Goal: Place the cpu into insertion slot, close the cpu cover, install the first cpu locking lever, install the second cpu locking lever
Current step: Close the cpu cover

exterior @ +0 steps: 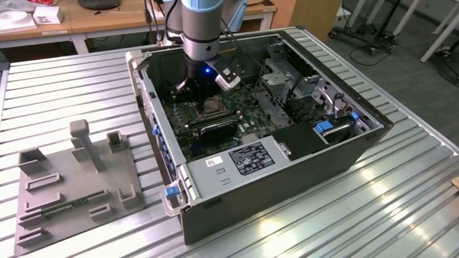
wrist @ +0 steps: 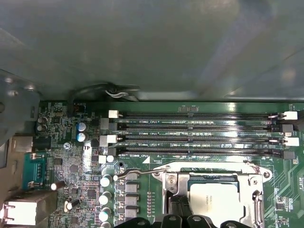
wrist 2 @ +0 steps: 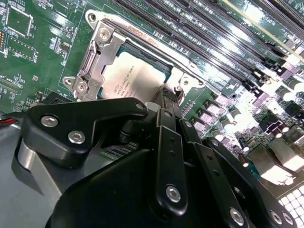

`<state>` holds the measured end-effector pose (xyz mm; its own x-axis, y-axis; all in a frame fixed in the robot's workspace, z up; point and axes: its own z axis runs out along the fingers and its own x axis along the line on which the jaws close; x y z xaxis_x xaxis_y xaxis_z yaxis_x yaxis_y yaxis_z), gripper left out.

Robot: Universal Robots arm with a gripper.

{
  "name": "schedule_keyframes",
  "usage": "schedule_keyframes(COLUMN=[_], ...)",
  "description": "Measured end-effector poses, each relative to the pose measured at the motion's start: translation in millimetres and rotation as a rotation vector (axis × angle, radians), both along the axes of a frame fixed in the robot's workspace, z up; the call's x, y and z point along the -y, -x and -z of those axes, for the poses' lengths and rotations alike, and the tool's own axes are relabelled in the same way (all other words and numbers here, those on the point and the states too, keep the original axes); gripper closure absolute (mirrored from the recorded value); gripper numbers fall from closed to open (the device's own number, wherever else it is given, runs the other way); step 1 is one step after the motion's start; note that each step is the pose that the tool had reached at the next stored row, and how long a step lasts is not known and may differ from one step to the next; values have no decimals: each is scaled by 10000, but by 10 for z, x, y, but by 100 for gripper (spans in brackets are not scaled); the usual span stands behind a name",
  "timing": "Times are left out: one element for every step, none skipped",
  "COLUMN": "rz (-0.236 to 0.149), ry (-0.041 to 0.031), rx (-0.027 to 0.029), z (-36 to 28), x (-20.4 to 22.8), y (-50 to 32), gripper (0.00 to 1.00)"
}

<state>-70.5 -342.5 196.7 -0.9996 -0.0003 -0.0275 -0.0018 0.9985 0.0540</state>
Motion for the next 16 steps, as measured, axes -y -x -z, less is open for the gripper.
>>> schedule_keyframes(rz=[0, 0, 0, 0, 0, 0, 0, 0, 0, 0, 0, 0, 0, 0, 0, 0], ry=[-1, -2, -3, -3, -3, -3, -3, -3, -2, -3, -3, -3, -3, -3, -2, -3], rx=[2, 2, 3, 4, 3, 3, 3, 2, 3, 3, 3, 3, 3, 2, 2, 3], z=[2, 3, 3, 3, 3, 3, 3, 3, 3, 4, 4, 4, 4, 5, 6, 8], x=[0, 1, 1, 1, 1, 1, 1, 1, 1, 1, 1, 1, 1, 1, 1, 0], y=[0, 0, 0, 0, 0, 0, 0, 0, 0, 0, 0, 0, 0, 0, 0, 0], gripper=[89, 89, 89, 89, 89, 89, 89, 89, 89, 89, 89, 89, 89, 89, 89, 89])
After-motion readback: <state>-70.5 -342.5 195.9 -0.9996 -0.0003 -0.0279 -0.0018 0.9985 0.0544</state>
